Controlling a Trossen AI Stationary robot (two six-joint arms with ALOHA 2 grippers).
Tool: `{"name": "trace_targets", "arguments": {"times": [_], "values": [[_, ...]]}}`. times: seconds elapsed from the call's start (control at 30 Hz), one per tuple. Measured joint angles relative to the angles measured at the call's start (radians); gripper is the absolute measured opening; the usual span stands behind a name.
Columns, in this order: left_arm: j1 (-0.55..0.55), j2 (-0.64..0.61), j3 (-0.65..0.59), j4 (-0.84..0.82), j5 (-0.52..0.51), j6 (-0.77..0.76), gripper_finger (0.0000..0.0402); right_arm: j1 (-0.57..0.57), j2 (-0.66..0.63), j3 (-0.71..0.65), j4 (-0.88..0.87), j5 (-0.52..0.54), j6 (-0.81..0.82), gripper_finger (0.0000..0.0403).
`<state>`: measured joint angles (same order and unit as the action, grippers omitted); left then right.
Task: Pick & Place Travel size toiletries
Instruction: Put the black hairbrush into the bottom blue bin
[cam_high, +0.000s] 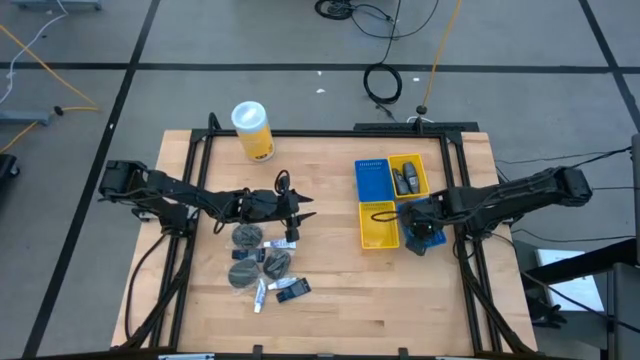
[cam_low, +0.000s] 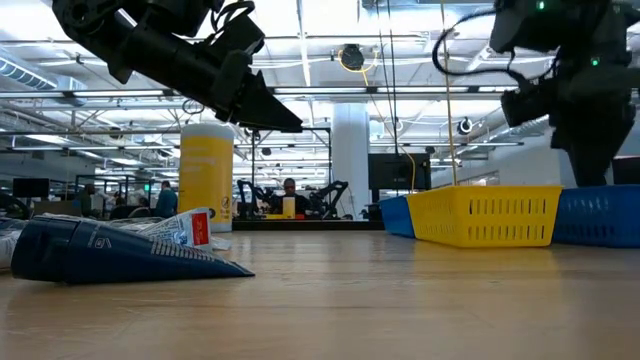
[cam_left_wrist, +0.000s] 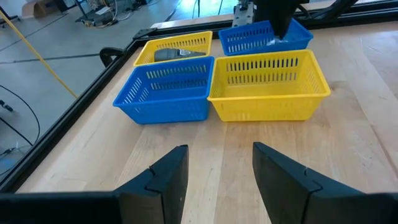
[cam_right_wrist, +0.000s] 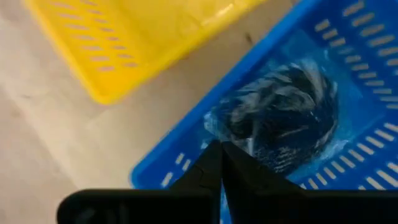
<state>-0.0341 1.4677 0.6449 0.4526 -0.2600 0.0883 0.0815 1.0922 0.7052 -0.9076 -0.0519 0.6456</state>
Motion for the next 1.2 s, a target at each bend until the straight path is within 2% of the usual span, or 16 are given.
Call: {"name": "trace_targets", "arguments": {"times": [0.2,0.53,0.83,0.93,1.0,1.1,1.2], "values": [[0.0,0.0,0.0,-0.002,0.0,0.0,0.0175,-0.053,0.0,-0.093,0.073,-0.028,-0.029,0.0001],[0.0,0.0,0.0,-0.002,-0.001,0.004,0.0175,-0.119,-0.001,-0.096,0.311,-0.026,-0.025,0.0001],[0.0,0.0,0.0,-0.006,-0.002,0.003,0.0175,-0.139,-0.039,-0.061,0.191,-0.02,-0.028,0.0],[0.0,0.0,0.0,-0.006,-0.002,0.003,0.0175,-0.122,-0.084,-0.019,0.184,0.045,-0.049,0.0],[0.0,0.0,0.0,-0.007,-0.002,0.002,0.0175,-0.1,-0.117,-0.009,0.251,0.106,-0.116,0.0],[0.0,0.0,0.0,-0.015,-0.002,0.0,0.0175,-0.064,-0.142,-0.036,0.49,0.191,-0.256,0.0],[0.0,-0.001,0.0,-0.066,-0.01,-0.001,0.0175,-0.035,-0.121,-0.11,0.805,0.172,-0.42,0.0]]}}
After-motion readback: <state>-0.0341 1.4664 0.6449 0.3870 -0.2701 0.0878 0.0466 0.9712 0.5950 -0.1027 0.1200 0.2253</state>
